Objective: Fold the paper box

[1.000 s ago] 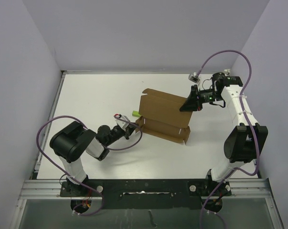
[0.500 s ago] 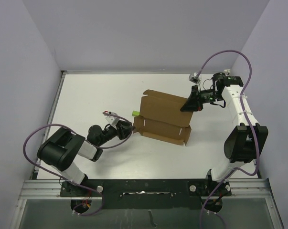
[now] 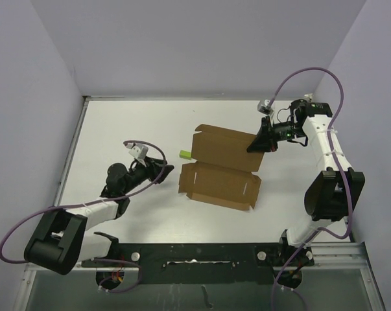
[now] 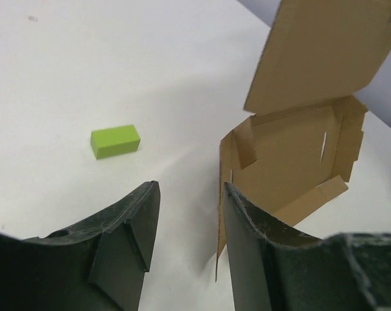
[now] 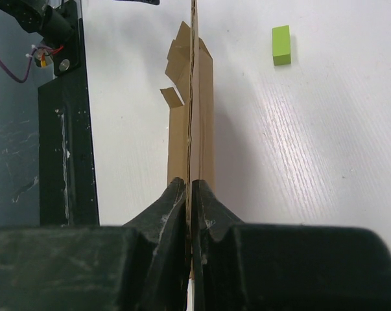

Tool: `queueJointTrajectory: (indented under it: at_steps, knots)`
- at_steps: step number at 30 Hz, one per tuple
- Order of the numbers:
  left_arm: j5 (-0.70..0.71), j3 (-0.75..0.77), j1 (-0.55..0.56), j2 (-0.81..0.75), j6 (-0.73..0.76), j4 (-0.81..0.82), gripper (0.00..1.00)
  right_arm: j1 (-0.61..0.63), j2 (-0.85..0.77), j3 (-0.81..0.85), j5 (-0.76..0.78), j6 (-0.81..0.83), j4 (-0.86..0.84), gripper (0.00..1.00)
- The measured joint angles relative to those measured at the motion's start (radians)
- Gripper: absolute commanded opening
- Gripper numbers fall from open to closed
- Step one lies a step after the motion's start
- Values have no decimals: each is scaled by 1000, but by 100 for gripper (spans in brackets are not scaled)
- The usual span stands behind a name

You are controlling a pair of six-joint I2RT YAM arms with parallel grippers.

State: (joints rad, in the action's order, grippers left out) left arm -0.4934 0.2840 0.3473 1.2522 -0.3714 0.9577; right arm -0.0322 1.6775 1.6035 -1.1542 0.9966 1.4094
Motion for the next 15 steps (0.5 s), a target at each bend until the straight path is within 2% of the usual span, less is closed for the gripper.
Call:
queueJointTrajectory:
  at_steps: [7, 11, 15]
  knots:
    - [-1, 10, -27, 73, -38, -108, 39, 0, 0, 1, -3, 77, 38, 0]
    - [-37, 8, -29, 134, -66, -85, 39, 0, -14, 0, -5, 143, 58, 0]
    - [-62, 9, -28, 156, -82, -55, 40, 4, -77, -1, 3, 144, 11, 0]
